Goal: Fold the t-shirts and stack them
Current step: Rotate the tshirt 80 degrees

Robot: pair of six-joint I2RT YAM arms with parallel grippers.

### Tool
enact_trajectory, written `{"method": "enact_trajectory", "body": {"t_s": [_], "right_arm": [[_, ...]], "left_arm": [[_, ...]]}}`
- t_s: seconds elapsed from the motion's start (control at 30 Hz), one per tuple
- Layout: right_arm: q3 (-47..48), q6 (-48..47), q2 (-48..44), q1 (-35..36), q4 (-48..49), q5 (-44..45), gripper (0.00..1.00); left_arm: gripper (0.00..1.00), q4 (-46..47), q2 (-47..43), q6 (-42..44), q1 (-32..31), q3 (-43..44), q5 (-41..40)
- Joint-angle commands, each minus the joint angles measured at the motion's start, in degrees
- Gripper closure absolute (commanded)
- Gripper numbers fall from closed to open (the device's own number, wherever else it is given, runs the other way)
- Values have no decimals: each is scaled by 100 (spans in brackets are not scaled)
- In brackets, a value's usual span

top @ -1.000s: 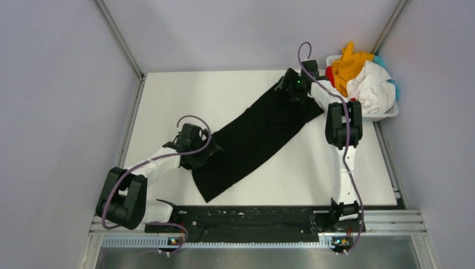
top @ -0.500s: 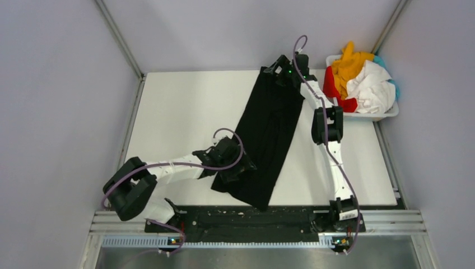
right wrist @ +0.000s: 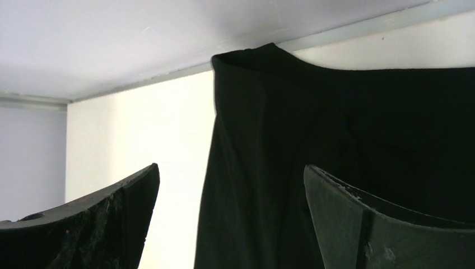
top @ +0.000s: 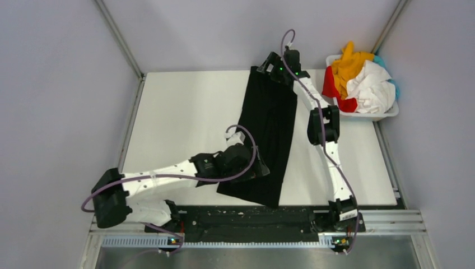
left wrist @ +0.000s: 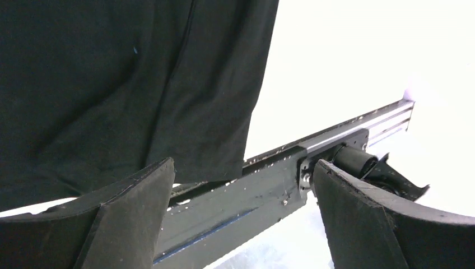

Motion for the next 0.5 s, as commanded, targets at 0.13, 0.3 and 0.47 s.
{"method": "enact_trajectory", "body": {"t_s": [0.13,0.3,0.47], "right_arm": [[-2129,-2784,-3842,427,-2128,1350,1],[-6480,-2635,-6453,1295,-1455,2547,1],[-8931,-1782,-8184,2868,-1589,2903,3]], "left_arm": [[1,-2384,-1403,409,138,-18,-2220],[1,-2043,-2448,959,732,-1007,-1629],[2,-1215,-2786,1271,1133,-1857,-618]]}}
